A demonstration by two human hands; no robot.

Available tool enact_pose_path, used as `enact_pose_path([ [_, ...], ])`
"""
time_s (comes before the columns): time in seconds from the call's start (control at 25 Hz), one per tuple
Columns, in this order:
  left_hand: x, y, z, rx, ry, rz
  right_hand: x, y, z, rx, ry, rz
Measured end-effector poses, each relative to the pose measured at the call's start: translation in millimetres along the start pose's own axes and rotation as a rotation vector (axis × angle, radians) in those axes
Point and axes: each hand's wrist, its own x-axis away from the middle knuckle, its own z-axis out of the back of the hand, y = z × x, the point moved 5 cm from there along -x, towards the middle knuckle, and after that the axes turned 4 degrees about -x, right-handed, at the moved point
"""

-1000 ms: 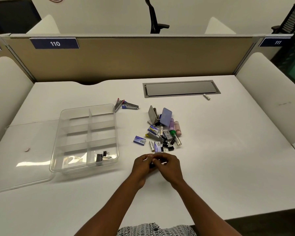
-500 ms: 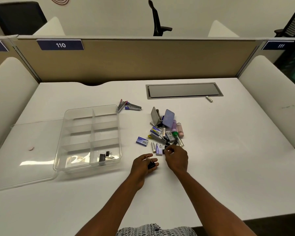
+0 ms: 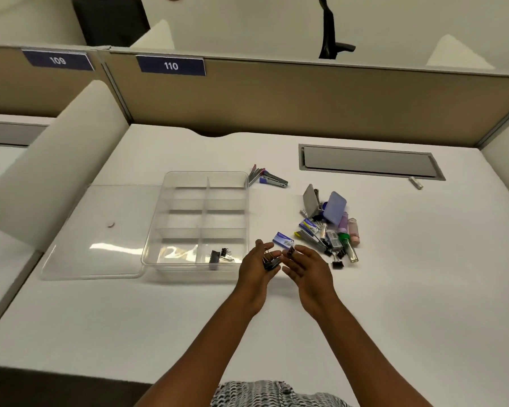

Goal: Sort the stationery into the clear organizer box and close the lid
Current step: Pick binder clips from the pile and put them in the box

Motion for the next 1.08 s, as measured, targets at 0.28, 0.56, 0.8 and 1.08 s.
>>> enact_pose_path([
  [0.28,5.7,36.9,35.5,0.105,0.101,-0.095,12.3,40.7,-90.8,-0.024,-0.199,-0.105],
  [0.56,-12.7,69.7,79.0,0.044,0.157,-0.031,1.5,51.6,-128.8,0.076,-0.250,-0.280],
  [0.8,-16.3,78.2,77.2,-0.004,0.098,0.022,0.7,44.6,-139.0,0.133,-0.291,-0.226],
  [1.08,-12.4,70.8,64.2,-0.095,0.080,-0.103,-3.5,12.7,-78.7,0.248,-0.099,0.063],
])
